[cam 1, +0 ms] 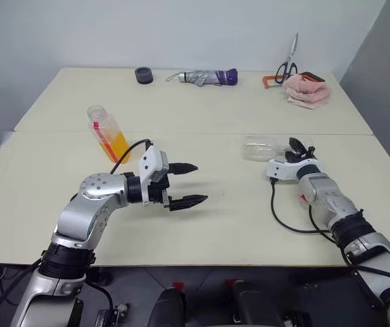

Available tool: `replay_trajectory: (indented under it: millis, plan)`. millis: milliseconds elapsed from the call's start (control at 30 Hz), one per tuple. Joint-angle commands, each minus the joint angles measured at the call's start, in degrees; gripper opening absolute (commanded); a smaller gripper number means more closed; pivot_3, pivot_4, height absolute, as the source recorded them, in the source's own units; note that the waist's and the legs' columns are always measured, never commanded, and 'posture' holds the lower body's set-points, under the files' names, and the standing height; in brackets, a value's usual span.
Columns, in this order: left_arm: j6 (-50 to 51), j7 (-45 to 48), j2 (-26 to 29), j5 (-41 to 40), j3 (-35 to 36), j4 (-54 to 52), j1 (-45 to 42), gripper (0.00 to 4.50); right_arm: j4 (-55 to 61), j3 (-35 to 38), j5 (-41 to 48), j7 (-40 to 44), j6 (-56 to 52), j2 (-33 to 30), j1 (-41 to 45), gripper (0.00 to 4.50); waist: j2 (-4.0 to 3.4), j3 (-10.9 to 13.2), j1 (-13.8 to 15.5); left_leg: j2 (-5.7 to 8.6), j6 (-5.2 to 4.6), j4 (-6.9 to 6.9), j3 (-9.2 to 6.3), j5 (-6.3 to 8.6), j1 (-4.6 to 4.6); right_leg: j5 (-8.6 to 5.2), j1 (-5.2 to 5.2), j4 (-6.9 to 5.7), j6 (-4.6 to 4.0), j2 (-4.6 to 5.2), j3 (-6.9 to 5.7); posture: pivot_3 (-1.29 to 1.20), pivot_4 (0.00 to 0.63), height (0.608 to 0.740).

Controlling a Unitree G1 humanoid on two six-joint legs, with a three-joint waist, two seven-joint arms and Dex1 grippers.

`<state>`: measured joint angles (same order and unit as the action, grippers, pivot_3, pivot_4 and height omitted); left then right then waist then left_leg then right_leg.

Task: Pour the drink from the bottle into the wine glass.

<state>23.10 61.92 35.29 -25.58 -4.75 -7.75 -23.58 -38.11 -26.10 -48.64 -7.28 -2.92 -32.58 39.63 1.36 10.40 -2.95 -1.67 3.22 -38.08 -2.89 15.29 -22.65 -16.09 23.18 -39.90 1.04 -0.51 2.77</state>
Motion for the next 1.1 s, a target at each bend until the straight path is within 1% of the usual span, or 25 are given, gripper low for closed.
replay_trajectory:
  millis: [33,100,200,267,367,400,500,600,633,667,700,800,933,1000,1100]
  plan:
    - [-1.7,0.27,-0.24,0.37,0.6,0.46,-0.8,4.5,-4.2,-1.03,-1.07,-1.43,0.15,0.51,0.87,0.81,0.0,0.0,-0.16,0.0,0.0,0.0,0.0,0.0,0.03,0.0,-0.01,-0.02,0.0,-0.01,0.01,0.0,0.15,0.74]
    - [-1.93,0.3,-0.36,0.48,0.71,0.75,-0.69,4.5,-5.1,-1.1,-0.98,-1.77,0.61,0.85,1.49,0.13,0.1,-0.06,-0.29,0.0,0.0,0.0,0.0,-0.01,0.06,0.0,-0.03,-0.03,0.0,-0.01,0.01,0.0,0.15,0.74]
    - [-2.27,-0.08,-0.43,0.61,0.96,1.09,-0.31,4.5,-5.19,-0.63,-0.44,-2.42,1.21,1.04,2.41,0.09,0.2,-0.12,-0.32,0.0,0.01,0.0,0.0,-0.03,0.09,0.0,-0.05,-0.04,0.0,-0.01,0.03,0.0,0.15,0.74]
    - [-2.15,-0.83,-0.37,0.55,1.63,1.2,0.4,4.5,-3.21,0.53,0.48,-2.81,1.45,0.9,2.24,0.09,0.2,-0.12,-0.34,0.0,0.01,0.0,0.0,-0.05,0.09,0.0,-0.05,-0.04,0.0,-0.01,0.04,0.0,0.15,0.74]
    - [-0.39,-3.12,-0.26,-1.07,4.54,0.83,2.34,4.5,3.25,4.81,5.68,-1.77,2.18,2.0,0.33,0.09,0.18,-0.11,-0.37,-0.01,0.01,0.02,0.01,-0.05,0.06,0.0,0.0,-0.05,0.0,-0.01,0.06,0.0,0.15,0.74]
    - [0.55,-4.11,-0.06,-1.94,6.02,0.27,3.61,4.5,6.31,6.52,9.35,-0.32,4.07,3.34,-0.76,0.09,0.18,-0.11,-0.41,-0.03,0.01,0.05,0.01,-0.05,0.04,0.0,0.04,-0.06,0.0,-0.02,0.07,0.0,0.15,0.74]
    - [3.5,-6.76,0.4,-4.53,10.22,-2.32,8.01,4.5,13.4,11.56,22.4,5.18,8.27,10.58,-3.55,0.09,0.18,-0.11,-1.14,-0.15,0.0,0.11,0.01,-0.05,0.04,-0.06,0.08,-0.06,-0.1,-0.08,0.08,0.0,0.15,0.74]
    - [5.78,-8.53,0.98,-6.21,13.13,-4.87,10.98,4.5,13.87,14.78,35.41,13.54,10.94,19.49,-4.05,0.09,0.11,-0.06,-1.46,-0.26,0.0,0.19,-0.07,-0.04,0.0,-0.1,0.12,-0.06,-0.17,-0.1,-0.02,0.0,0.15,0.74]
    - [6.39,-9.0,1.32,-6.56,13.97,-5.59,11.65,4.5,13.0,15.73,39.45,15.97,10.41,23.02,-3.57,0.09,0.1,-0.06,-1.43,-0.26,0.0,0.18,-0.14,-0.05,-0.05,-0.1,0.12,-0.06,-0.18,-0.1,-0.08,0.0,0.15,0.74]
    - [6.9,-9.37,1.7,-6.86,14.71,-6.16,12.14,4.5,11.44,16.49,41.71,16.68,9.81,26.15,-2.63,0.09,0.1,-0.06,-1.42,-0.25,0.0,0.18,-0.17,-0.05,-0.05,-0.1,0.12,-0.06,-0.18,-0.1,-0.12,0.0,0.15,0.74]
    - [7.27,-9.73,2.22,-7.02,15.42,-6.75,12.59,4.5,8.48,17.37,45.25,19.64,10.65,29.79,-1.07,0.09,0.07,-0.04,-1.35,-0.25,0.0,0.17,-0.18,-0.05,-0.06,-0.1,0.11,-0.06,-0.18,-0.09,-0.13,0.0,0.15,0.74]
    - [8.27,-10.44,3.23,-7.76,16.7,-7.97,13.24,4.5,0.27,18.68,48.6,22.45,12.58,35.74,3.19,0.09,0.04,-0.02,-1.2,-0.17,0.01,0.15,-0.18,-0.05,-0.04,-0.09,0.1,-0.09,-0.18,-0.05,-0.17,0.0,0.15,0.74]
    - [9.51,-11.35,4.02,-8.69,17.91,-10.06,14.39,4.5,-9.79,21.49,52.82,26.8,16.19,40.67,8.54,0.09,0.01,0.0,-0.33,-0.09,0.02,0.16,-0.17,-0.05,-0.04,-0.09,0.09,-0.05,-0.18,0.02,-0.19,0.0,0.15,0.74]
    - [10.28,-12.16,4.25,-9.17,18.34,-11.29,14.83,4.5,-13.6,21.98,53.24,28.09,18.78,41.98,9.92,0.09,0.01,0.0,0.21,-0.04,0.02,0.17,-0.19,-0.05,-0.07,-0.09,0.08,-0.02,-0.18,0.09,-0.23,0.0,0.15,0.74]
    - [11.65,-13.61,4.62,-9.97,18.89,-12.92,14.92,4.5,-18.0,21.64,52.4,28.97,22.65,42.6,10.45,0.09,0.0,0.0,0.2,-0.02,0.02,0.17,-0.15,-0.04,-0.08,-0.09,0.09,0.0,-0.18,0.12,-0.2,0.0,0.15,0.74]
